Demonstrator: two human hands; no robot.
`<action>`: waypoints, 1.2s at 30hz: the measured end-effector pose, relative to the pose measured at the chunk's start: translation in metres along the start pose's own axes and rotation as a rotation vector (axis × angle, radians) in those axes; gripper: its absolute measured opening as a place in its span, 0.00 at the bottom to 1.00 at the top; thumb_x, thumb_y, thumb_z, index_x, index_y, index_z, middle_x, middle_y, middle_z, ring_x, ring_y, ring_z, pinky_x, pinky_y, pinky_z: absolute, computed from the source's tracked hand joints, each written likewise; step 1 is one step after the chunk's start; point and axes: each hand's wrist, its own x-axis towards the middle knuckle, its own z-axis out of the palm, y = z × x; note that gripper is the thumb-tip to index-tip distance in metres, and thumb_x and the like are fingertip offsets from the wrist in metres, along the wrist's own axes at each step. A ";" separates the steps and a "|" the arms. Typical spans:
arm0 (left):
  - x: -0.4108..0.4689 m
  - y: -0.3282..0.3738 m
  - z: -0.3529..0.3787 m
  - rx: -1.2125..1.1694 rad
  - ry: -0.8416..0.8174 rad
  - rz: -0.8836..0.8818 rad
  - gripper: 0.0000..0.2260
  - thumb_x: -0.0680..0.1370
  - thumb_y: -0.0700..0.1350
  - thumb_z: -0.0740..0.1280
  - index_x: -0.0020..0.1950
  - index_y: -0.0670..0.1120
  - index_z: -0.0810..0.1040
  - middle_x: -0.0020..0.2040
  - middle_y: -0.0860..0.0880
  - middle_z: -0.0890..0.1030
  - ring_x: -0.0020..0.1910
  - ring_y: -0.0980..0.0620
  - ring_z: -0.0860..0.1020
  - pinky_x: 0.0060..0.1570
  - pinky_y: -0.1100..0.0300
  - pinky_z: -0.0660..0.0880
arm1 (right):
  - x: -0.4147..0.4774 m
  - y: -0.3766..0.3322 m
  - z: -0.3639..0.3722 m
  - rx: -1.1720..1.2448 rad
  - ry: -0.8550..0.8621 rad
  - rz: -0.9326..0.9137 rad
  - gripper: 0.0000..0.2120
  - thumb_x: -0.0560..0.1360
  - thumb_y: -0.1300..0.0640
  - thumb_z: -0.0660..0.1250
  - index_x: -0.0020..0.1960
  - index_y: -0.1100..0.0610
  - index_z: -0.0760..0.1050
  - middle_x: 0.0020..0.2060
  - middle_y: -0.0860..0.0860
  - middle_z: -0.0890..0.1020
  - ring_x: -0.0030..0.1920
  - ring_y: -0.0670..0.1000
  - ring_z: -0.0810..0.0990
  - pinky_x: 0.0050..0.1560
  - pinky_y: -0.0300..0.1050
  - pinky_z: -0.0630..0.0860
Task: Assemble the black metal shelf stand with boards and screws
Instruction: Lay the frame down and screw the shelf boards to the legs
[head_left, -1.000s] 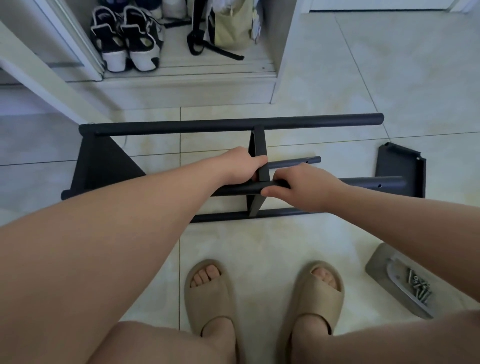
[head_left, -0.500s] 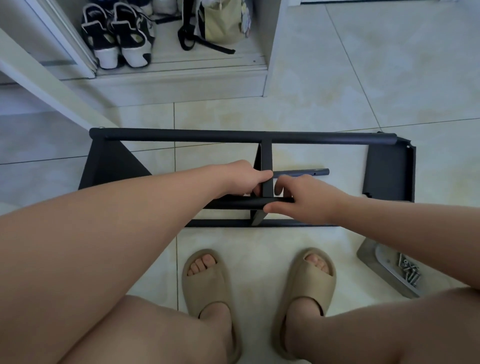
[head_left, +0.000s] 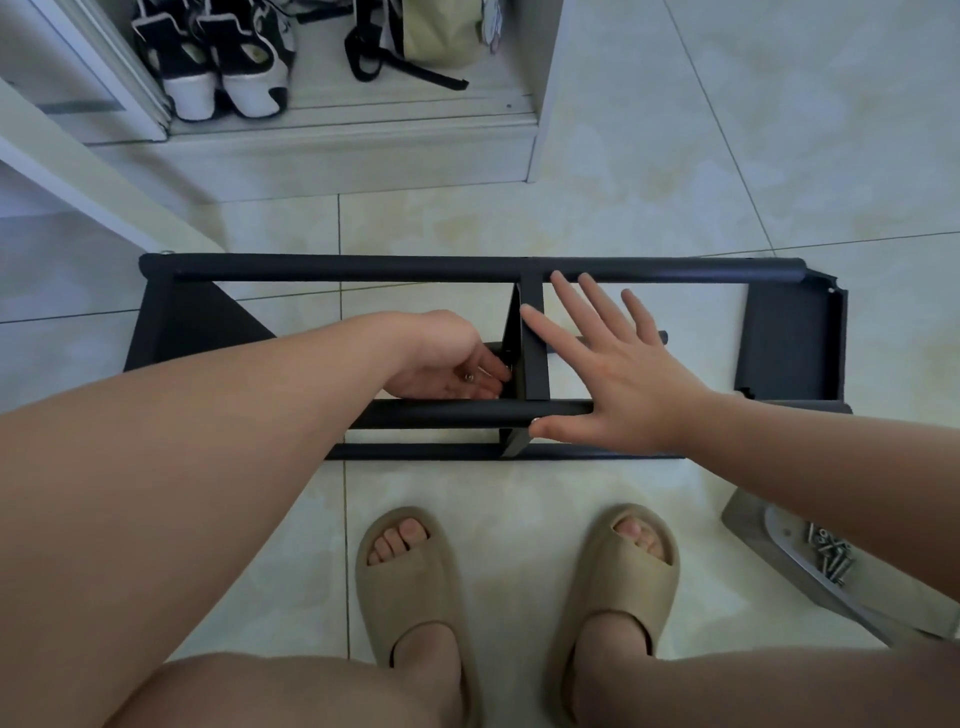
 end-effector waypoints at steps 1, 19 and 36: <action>0.003 -0.001 -0.003 -0.018 -0.022 -0.011 0.18 0.79 0.29 0.50 0.51 0.40 0.80 0.53 0.42 0.80 0.52 0.50 0.81 0.49 0.63 0.79 | 0.000 0.001 0.001 0.014 0.005 -0.005 0.50 0.69 0.19 0.48 0.82 0.43 0.39 0.82 0.50 0.37 0.81 0.56 0.36 0.79 0.63 0.39; 0.028 0.003 -0.010 0.053 -0.187 0.089 0.03 0.79 0.39 0.69 0.50 0.43 0.83 0.43 0.47 0.85 0.37 0.56 0.82 0.38 0.65 0.79 | 0.001 -0.001 0.000 0.083 0.057 -0.017 0.50 0.70 0.21 0.52 0.83 0.48 0.50 0.81 0.52 0.56 0.81 0.54 0.52 0.79 0.63 0.49; 0.033 0.015 -0.003 0.203 -0.417 -0.033 0.10 0.78 0.30 0.65 0.47 0.41 0.83 0.44 0.45 0.86 0.43 0.50 0.85 0.45 0.60 0.82 | 0.002 0.000 0.001 0.081 0.078 -0.031 0.50 0.70 0.23 0.57 0.82 0.52 0.54 0.78 0.55 0.64 0.79 0.57 0.60 0.76 0.66 0.55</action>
